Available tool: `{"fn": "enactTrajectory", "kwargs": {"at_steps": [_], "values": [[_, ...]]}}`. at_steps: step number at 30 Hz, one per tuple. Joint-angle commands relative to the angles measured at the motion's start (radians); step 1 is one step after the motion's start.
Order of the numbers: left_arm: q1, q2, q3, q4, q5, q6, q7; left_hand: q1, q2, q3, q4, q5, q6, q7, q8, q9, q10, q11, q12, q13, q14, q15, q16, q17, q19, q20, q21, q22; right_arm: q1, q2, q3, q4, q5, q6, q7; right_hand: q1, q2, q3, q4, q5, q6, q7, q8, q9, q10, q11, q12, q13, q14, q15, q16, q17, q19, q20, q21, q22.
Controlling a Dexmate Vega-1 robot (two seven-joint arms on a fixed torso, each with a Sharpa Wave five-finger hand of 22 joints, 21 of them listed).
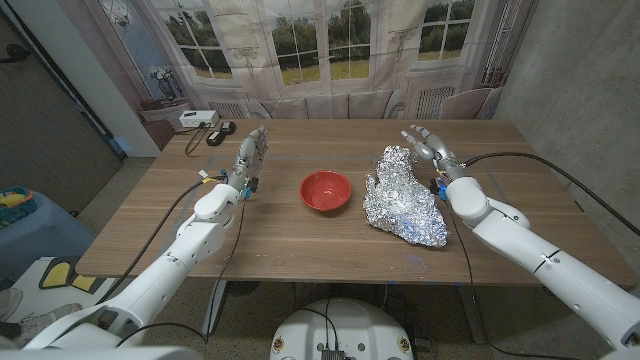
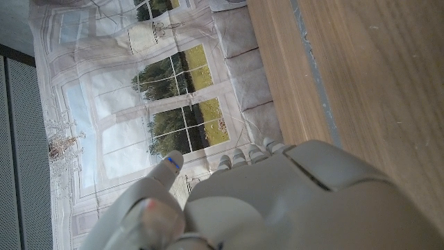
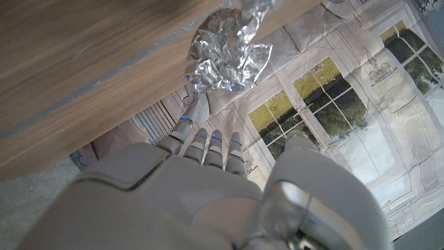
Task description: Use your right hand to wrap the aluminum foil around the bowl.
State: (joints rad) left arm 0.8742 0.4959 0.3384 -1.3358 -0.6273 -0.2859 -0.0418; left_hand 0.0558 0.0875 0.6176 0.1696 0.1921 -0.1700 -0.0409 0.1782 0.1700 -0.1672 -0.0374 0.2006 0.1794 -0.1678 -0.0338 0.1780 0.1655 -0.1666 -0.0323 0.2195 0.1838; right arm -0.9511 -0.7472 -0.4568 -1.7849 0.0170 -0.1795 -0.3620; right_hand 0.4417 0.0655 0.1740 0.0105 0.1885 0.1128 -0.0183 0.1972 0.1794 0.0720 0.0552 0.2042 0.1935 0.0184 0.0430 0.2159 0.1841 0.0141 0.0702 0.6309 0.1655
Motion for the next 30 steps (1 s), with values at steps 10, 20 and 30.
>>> {"fn": "enactTrajectory", "kwargs": {"at_steps": [10, 20, 30], "values": [[-0.003, -0.001, -0.002, 0.012, -0.007, -0.01, -0.027, 0.009, 0.1, 0.006, -0.004, 0.007, -0.149, -0.006, 0.009, 0.004, -0.167, -0.004, 0.006, 0.001, -0.208, 0.005, 0.003, 0.003, -0.089, -0.038, 0.004, 0.003, -0.009, -0.092, -0.108, -0.249, -0.231, -0.441, -0.006, 0.068, -0.005, 0.024, -0.063, -0.006, -0.036, -0.012, -0.011, 0.007, -0.009, -0.009, -0.005, 0.003, 0.016, 0.008, 0.0, 0.001, 0.033, 0.027, -0.025, 0.004], [-0.016, -0.006, 0.002, 0.029, -0.007, -0.014, -0.038, 0.01, 0.1, 0.007, -0.004, 0.007, -0.146, -0.006, 0.009, 0.004, -0.166, -0.003, 0.006, 0.002, -0.206, 0.006, 0.003, 0.003, -0.087, -0.037, 0.004, 0.003, 0.051, -0.116, -0.195, -0.303, -0.289, -0.655, 0.08, 0.103, -0.022, 0.028, -0.099, -0.006, -0.06, -0.001, -0.012, 0.009, -0.02, 0.0, -0.007, 0.004, 0.047, 0.037, 0.006, 0.002, 0.084, 0.041, -0.029, 0.005], [-0.015, -0.004, 0.001, 0.026, -0.006, -0.016, -0.038, 0.011, 0.1, 0.008, -0.004, 0.007, -0.145, -0.007, 0.008, 0.004, -0.165, -0.003, 0.005, 0.002, -0.206, 0.005, 0.002, 0.003, -0.085, -0.036, 0.004, 0.003, 0.139, -0.13, -0.294, -0.309, -0.316, -0.8, 0.167, 0.112, -0.03, 0.024, -0.114, -0.004, -0.103, -0.001, -0.016, 0.01, -0.055, 0.0, -0.014, 0.005, 0.043, 0.047, 0.001, 0.004, 0.091, 0.051, -0.048, 0.006]]}}
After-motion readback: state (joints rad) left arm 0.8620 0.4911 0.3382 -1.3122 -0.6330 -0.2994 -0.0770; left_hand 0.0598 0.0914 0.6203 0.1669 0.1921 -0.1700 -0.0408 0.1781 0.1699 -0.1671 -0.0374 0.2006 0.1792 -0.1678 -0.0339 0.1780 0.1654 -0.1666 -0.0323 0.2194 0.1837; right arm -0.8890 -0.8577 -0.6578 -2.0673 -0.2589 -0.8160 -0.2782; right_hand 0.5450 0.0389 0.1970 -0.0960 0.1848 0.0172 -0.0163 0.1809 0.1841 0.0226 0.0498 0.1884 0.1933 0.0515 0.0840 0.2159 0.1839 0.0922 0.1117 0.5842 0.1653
